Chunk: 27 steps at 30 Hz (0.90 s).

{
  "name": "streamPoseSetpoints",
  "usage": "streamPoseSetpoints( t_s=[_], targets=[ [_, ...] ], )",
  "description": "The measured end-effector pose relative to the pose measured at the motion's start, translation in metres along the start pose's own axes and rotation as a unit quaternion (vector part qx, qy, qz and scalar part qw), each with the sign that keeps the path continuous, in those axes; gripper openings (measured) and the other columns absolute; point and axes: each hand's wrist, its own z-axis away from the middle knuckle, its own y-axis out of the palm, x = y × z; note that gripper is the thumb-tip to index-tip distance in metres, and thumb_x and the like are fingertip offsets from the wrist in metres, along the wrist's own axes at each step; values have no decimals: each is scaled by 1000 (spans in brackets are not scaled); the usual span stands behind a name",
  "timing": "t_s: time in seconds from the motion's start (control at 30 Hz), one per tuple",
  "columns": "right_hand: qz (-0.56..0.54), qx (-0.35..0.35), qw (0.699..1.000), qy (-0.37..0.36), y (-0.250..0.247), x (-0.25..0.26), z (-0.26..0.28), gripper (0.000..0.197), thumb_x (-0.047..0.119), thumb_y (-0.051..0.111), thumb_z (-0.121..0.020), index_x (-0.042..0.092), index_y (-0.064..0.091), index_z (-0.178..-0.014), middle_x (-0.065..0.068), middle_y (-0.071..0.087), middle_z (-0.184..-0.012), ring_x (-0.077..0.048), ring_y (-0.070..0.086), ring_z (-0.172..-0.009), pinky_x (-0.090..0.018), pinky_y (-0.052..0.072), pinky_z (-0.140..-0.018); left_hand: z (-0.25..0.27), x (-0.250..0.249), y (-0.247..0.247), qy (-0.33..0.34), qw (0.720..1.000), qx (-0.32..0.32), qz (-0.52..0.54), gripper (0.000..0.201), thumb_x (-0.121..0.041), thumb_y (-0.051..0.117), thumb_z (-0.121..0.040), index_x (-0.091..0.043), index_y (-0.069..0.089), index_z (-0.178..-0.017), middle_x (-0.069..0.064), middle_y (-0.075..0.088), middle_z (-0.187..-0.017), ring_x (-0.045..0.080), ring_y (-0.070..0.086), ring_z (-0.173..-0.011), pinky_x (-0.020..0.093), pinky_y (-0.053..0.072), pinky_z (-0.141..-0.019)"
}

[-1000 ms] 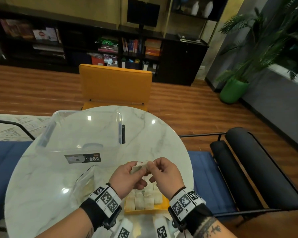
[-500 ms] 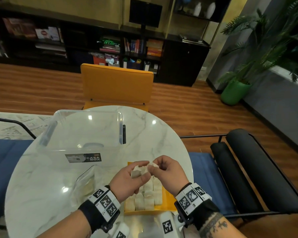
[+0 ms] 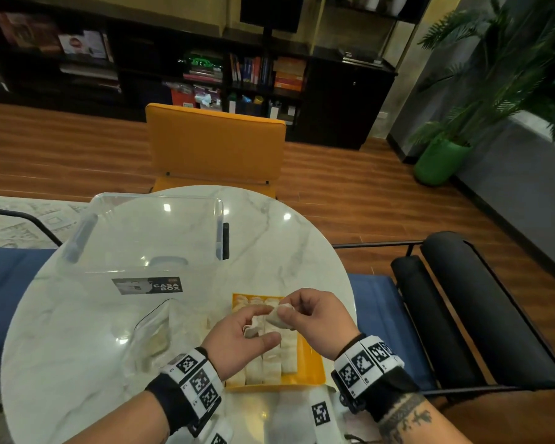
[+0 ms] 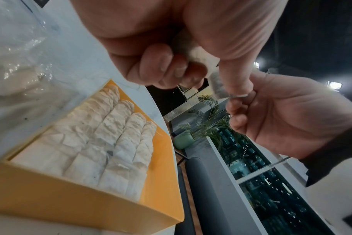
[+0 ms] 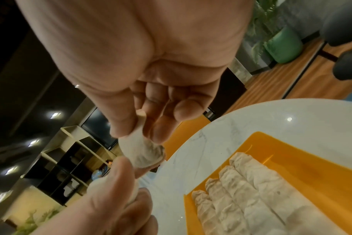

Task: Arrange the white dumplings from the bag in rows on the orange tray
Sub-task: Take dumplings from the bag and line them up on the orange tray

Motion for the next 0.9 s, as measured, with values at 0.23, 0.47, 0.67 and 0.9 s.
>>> streamPoseSetpoints(
  t_s=[0.23, 0.47, 0.67, 0.9],
  targets=[
    [40, 49, 998, 12, -12, 0, 0, 12, 34, 80, -79, 27, 73, -85, 4, 75, -77, -9, 71, -74, -29, 59, -76, -9, -3, 8, -22, 998, 2, -50, 14, -53, 74, -74, -41, 73, -82, -13, 74, -84, 2, 67, -81, 27, 53, -79],
    [217, 84, 972, 26, -15, -29, -10, 3, 32, 69, -88, 31, 68, -86, 11, 67, -82, -4, 62, -77, -20, 51, -73, -15, 23, -9, -69, 981, -68, -168, 28, -46, 68, -84, -40, 61, -111, -7, 67, -118, 9, 58, -111, 24, 46, -93],
    [378, 269, 881, 90, 3, -59, -10, 16, 22, 62, -89, 21, 69, -104, 4, 63, -99, -19, 64, -98, -31, 54, -85, -15, 42, -27, -158, 946, -116, -259, 66, -37, 63, -88, -23, 33, -146, 9, 62, -127, 23, 60, -115, 30, 47, -95],
    [444, 270, 851, 82, 20, -83, -25, 16, 22, 62, -92, 26, 68, -106, 3, 69, -108, -20, 62, -102, -30, 51, -88, -14, 47, -25, -178, 937, -98, -285, 73, -32, 65, -86, -24, 26, -148, 8, 62, -127, 23, 61, -112, 30, 48, -93]
  ],
)
